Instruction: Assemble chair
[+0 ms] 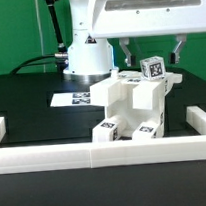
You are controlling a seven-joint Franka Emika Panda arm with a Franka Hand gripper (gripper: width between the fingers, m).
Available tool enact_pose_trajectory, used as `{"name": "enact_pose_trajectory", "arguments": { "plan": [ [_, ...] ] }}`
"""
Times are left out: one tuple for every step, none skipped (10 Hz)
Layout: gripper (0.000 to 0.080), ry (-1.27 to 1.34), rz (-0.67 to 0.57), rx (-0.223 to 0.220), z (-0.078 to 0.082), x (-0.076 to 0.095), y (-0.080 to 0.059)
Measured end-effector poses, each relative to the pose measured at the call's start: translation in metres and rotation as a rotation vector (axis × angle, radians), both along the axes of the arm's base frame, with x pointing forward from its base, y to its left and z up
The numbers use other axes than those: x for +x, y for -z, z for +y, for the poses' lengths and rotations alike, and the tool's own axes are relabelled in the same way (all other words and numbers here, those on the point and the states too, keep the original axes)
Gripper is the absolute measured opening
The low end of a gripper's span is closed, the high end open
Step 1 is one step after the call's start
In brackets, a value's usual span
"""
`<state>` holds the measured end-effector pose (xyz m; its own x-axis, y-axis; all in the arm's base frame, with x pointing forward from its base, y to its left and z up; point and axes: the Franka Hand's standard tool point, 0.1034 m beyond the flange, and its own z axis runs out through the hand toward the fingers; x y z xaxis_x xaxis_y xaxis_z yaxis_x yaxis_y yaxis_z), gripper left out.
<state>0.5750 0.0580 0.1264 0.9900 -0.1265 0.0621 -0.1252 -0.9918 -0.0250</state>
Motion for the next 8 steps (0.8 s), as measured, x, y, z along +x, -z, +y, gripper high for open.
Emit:
{"name": "enact_pose_trajectory", "arguments": {
  "plan": [
    [0.0295, 0.0, 0.0, 0.0, 0.0, 0.0001, -0.0001],
    [0.0285, 0.0, 0.0, 0.0, -0.0001, 0.0001, -0.0001],
    [0.0285, 0.0, 0.0, 0.0, -0.0001, 0.0001, -0.0001],
    [0.0285, 0.0, 0.0, 0.0, -0.0001, 0.0001, -0.0001],
    [0.0285, 0.017, 0.0, 0.002, -0.0001, 0.0001, -0.0001],
    [0.0285, 0.028, 0.0, 0.002, -0.0001, 0.0001, -0.0001],
    [0.0285, 0.038, 0.0, 0.003, -0.0002, 0.0001, -0.0001],
    [0.0286, 0.074, 0.001, 0.006, -0.0002, 0.0001, 0.0]
  ]
}}
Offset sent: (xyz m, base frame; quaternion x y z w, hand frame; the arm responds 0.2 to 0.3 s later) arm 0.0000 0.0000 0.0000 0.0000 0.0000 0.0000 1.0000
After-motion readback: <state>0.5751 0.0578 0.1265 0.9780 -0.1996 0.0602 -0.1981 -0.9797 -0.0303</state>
